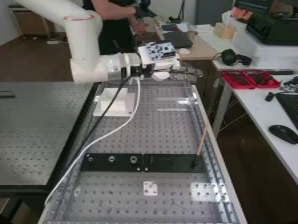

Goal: Grab the drill bit and place it in the clear container

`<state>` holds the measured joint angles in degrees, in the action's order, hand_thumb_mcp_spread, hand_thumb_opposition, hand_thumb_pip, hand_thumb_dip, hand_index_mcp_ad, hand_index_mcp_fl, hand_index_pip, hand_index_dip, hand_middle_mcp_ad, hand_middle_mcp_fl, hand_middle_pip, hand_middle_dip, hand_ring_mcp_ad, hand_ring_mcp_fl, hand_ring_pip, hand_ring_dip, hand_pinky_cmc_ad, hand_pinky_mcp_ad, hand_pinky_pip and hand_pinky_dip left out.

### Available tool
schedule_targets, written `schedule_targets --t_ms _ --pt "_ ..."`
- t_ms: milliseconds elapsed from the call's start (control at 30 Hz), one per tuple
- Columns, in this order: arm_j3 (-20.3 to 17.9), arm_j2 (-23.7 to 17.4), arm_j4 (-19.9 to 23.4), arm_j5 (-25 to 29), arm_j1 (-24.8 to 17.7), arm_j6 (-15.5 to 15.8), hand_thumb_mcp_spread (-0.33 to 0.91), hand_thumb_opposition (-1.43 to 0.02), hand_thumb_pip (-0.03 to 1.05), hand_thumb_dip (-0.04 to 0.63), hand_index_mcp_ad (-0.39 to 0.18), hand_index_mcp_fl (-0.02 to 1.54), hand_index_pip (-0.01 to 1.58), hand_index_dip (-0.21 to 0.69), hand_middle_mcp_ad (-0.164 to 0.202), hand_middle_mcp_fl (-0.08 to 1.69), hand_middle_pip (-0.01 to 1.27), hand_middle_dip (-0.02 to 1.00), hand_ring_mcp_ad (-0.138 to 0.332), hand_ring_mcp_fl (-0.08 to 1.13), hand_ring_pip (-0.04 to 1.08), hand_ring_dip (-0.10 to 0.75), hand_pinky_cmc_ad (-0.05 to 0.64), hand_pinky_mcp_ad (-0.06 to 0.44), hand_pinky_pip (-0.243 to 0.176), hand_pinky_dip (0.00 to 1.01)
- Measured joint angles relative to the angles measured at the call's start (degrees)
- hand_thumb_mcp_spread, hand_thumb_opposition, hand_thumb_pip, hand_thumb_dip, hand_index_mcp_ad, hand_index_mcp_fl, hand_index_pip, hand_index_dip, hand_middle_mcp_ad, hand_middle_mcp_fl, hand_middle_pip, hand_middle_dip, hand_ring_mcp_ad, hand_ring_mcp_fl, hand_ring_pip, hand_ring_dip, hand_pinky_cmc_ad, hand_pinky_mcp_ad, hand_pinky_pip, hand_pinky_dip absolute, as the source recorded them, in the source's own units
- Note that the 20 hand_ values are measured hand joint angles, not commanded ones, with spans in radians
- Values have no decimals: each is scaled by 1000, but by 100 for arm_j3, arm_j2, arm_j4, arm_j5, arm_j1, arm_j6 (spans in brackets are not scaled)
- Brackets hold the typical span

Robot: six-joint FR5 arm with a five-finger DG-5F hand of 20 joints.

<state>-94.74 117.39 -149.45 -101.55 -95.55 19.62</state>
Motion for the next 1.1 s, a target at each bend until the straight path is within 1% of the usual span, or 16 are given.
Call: schedule_targets --t_ms 300,500,700,733,767,800,833,867,900,933,967,1000,1033,1067,1100 --pt "152 450 -105 108 -135 -89 663 -974 429 230 -127 902 990 148 75 380 129 234 204 96 89 68 363 161 -59 194" --pt "159 647 6 220 -170 -176 663 -974 431 230 -127 902 990 148 75 380 126 237 204 96 89 68 363 164 -59 194" --pt "203 738 -62 254 -166 -166 658 -977 431 230 -127 901 988 148 75 380 126 237 204 96 86 68 363 164 -59 190" --pt "217 743 -101 250 -164 -158 649 -988 431 230 -131 899 974 152 73 379 126 237 204 96 89 75 363 164 -59 190" --pt "256 757 -206 238 -161 -133 634 -976 443 237 -131 867 927 152 73 379 126 237 204 96 89 75 363 164 -59 190" --pt "304 774 -342 218 -156 -105 609 -974 447 237 -131 906 836 159 73 358 126 237 202 96 89 75 360 161 -59 190" --pt "326 780 -399 206 -154 -95 579 -956 450 237 -129 824 738 162 75 347 126 237 202 98 89 75 363 161 -59 190" --pt "376 793 -527 170 -147 -81 531 -927 452 230 -129 607 606 150 75 291 126 237 201 86 89 75 363 164 -63 190" --pt "409 795 -601 136 -139 -71 483 -897 471 232 -129 440 492 152 73 281 126 237 204 80 91 75 367 164 -61 190" --pt "419 795 -614 123 -135 -67 468 -883 489 234 -129 349 412 147 75 251 120 237 202 75 86 75 360 164 -66 190" --pt "425 791 -622 105 -128 -59 443 -852 506 223 -129 316 358 162 75 211 110 237 206 61 87 75 346 159 -75 213" --pt "425 782 -616 99 -123 -59 426 -834 527 216 -129 290 325 164 75 180 110 237 202 58 87 75 349 159 -77 229" --pt "424 776 -610 97 -121 -59 408 -819 539 209 -129 255 293 166 75 162 110 237 208 47 87 75 346 161 -79 251" --pt "422 765 -596 91 -117 -60 394 -803 552 209 -129 209 257 164 75 148 110 237 206 31 87 75 328 161 -84 276" --pt "420 756 -588 85 -113 -60 379 -791 559 194 -129 162 225 187 75 154 110 237 215 31 93 75 328 157 -91 290"
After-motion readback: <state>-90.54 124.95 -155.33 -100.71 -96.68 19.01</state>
